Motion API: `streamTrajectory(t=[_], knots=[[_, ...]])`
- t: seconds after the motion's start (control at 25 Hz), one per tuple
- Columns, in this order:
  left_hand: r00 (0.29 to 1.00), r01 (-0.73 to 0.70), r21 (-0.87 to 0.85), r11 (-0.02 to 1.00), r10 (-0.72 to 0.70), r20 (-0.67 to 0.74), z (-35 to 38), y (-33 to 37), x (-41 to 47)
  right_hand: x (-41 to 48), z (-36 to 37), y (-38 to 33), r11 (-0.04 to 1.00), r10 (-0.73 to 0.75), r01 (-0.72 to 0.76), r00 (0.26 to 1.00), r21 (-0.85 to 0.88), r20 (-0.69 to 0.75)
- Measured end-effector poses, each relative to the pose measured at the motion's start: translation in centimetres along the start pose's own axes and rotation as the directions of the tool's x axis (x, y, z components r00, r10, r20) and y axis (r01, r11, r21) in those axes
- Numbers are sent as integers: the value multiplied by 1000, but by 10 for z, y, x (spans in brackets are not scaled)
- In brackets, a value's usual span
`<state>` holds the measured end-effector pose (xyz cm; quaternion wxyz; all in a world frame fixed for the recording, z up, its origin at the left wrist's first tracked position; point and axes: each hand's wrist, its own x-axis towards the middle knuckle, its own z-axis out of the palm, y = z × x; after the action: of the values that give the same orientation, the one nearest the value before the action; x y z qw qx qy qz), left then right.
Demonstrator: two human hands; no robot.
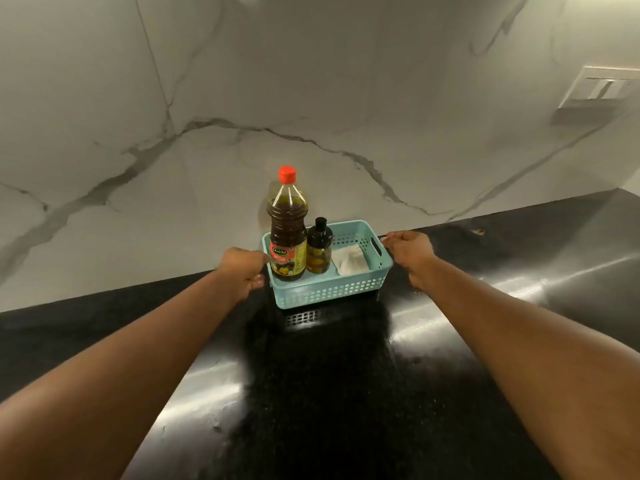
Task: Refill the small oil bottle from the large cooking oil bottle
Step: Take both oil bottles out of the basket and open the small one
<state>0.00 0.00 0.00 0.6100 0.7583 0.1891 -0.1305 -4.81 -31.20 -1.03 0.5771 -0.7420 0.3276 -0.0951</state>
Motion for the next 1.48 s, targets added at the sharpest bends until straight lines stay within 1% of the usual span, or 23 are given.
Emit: streamTrajectory(t=[0.08,0.12,0.24,0.36,0.48,0.6,0.68,0.84,1.0,1.16,1.32,1.48], knots=[[1000,24,-1,1000,-24,15,8,-1,7,14,5,2,1000,-6,6,1000,-16,-11],[1000,20,34,999,-20,12,10,-4,12,22,8,4,1000,2,-2,1000,-21,0],[999,-44,167,985,47,-17,12,-8,27,42,24,10,997,27,-26,1000,-67,10],[994,-89,237,967,103,-44,10,-8,39,57,33,16,995,47,-45,999,-88,21],[989,-112,302,947,137,-62,11,-6,42,62,36,16,998,59,-58,998,-34,13],[987,-120,321,939,149,-64,8,-7,30,52,27,14,997,73,-73,997,12,14],[988,-117,322,940,143,-57,4,-10,12,37,17,14,997,74,-75,997,35,29],[986,-136,303,943,157,-47,-18,-26,-59,-35,-16,20,992,82,-88,994,92,68],[985,-147,276,950,166,-44,-38,-54,-144,-112,-52,36,989,118,-125,989,76,85],[987,-134,238,962,151,-52,-45,-89,-211,-167,-84,63,978,169,-177,982,107,86],[985,-150,258,954,166,-40,-44,-122,-256,-208,-112,87,975,199,-208,974,79,111],[985,-158,255,954,170,-26,-39,-144,-275,-230,-128,98,971,209,-222,969,94,130]])
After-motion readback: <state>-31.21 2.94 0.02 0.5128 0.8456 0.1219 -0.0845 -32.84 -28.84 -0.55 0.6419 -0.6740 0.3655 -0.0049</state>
